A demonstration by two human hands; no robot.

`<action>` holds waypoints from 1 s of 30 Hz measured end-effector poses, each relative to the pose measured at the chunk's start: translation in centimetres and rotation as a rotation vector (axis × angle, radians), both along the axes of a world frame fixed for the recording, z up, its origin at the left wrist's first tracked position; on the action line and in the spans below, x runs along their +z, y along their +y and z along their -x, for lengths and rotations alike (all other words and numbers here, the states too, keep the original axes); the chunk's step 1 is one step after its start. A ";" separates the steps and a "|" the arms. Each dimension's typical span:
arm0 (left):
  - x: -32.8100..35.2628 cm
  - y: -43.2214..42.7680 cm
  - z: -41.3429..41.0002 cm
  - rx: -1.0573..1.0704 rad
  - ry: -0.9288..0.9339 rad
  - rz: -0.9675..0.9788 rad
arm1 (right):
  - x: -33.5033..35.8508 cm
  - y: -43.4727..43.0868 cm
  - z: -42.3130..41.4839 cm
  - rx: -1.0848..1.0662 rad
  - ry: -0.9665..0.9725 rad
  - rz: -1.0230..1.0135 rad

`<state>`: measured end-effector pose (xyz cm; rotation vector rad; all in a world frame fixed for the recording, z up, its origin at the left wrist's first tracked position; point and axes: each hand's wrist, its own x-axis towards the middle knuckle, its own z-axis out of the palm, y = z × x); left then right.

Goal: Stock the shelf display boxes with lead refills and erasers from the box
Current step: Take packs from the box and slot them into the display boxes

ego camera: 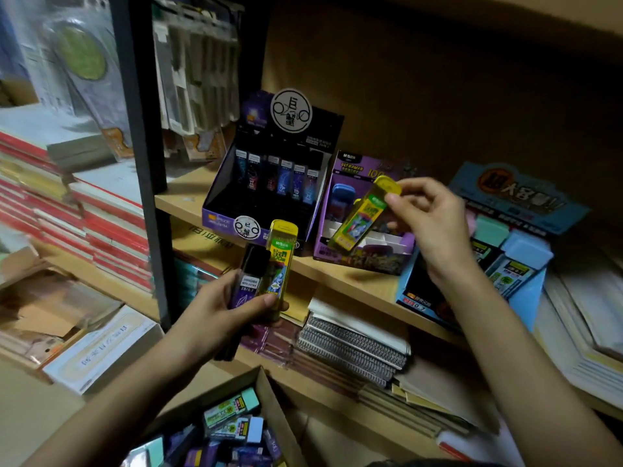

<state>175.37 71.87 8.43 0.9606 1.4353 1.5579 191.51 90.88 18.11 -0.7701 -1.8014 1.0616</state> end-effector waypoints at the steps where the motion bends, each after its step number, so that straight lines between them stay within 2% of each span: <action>1: 0.0 0.1 -0.1 0.004 0.003 0.002 | 0.4 0.7 -0.3 -0.048 -0.024 -0.082; 4: -0.1 0.3 0.0 0.009 0.019 -0.003 | 1.0 2.2 -0.3 -0.132 -0.103 -0.277; 9: -0.2 0.3 0.5 0.028 -0.016 -0.021 | 0.5 3.8 1.2 -0.146 -0.205 -0.486; 14: -0.4 0.6 0.8 0.022 -0.014 -0.022 | -0.9 5.5 2.0 -0.190 -0.554 -0.745; 17: -0.5 0.9 0.6 0.019 -0.005 -0.026 | -1.5 5.9 1.9 -0.226 -0.744 -0.788; 20: -0.3 1.4 0.3 0.008 0.003 -0.033 | -1.4 5.0 1.7 -0.265 -0.708 -0.787; 22: -0.1 1.7 0.0 -0.010 -0.026 -0.045 | -1.2 3.4 1.6 -0.224 -0.563 -0.735; 23: -0.1 1.8 -0.2 -0.021 -0.031 -0.050 | -1.2 2.3 1.6 -0.136 -0.480 -0.637; 27: -0.3 2.4 -0.6 -0.065 -0.019 -0.058 | -2.1 -2.5 2.4 0.359 -0.312 -0.034; 30: -0.6 2.5 -0.6 -0.106 -0.025 -0.043 | -2.9 -3.8 2.7 0.417 -0.229 0.132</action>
